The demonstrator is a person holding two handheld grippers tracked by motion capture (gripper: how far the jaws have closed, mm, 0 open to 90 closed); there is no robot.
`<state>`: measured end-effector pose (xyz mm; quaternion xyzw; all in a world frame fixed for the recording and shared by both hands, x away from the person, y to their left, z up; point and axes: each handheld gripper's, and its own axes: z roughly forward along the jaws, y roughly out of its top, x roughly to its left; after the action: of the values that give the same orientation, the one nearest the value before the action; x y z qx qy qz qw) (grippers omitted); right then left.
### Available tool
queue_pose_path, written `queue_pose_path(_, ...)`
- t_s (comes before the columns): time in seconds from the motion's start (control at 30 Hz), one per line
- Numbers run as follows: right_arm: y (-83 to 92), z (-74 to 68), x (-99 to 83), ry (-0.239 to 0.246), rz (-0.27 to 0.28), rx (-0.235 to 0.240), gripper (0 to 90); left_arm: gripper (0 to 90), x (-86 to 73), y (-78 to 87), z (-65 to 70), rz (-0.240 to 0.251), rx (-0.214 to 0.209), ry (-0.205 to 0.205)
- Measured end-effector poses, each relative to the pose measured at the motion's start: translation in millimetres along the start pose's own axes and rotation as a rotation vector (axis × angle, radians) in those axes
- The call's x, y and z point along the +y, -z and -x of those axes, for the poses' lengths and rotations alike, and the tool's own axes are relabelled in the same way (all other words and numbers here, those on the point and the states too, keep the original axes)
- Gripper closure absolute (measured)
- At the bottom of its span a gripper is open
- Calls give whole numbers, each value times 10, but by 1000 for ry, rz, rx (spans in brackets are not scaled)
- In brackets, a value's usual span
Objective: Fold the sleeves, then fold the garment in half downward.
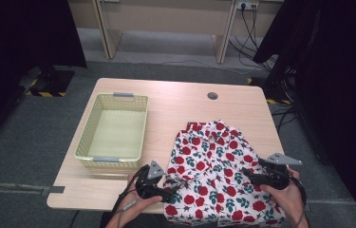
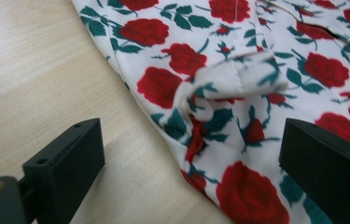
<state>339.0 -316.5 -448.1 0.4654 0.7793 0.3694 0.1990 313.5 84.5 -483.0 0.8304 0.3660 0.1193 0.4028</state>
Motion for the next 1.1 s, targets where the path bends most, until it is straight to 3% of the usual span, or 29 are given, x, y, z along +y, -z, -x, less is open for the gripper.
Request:
queue_pose_path(0.1, 10, -95, -29, 2, -5, 10, 199, 55, -55, 32, 22, -4, 0, -20)
queue_pose_path(0.23, 11, -208, -88, 7, -16, 20, 176, 53, -104, 64, 46, -10, 31, -58)
queue_pose_path(0.57, 57, -399, -233, 25, -31, 36, 133, 32, -184, 140, 52, -9, 37, -56)
queue_pose_path(0.7, 90, -450, -291, 24, -28, 37, 98, 32, -199, 160, 68, -5, 29, -46)
queue_pose_path(0.83, 113, -468, -339, 26, -28, 37, 69, 37, -193, 191, 80, 11, -16, -10)
queue_pose_path(0.97, 121, -453, -347, 24, -25, 31, 57, 36, -127, 231, 80, 44, -21, 1)
queue_pose_path(1.1, 128, -428, -321, 23, -16, 40, 46, 32, -34, 236, 78, 60, -52, 18)
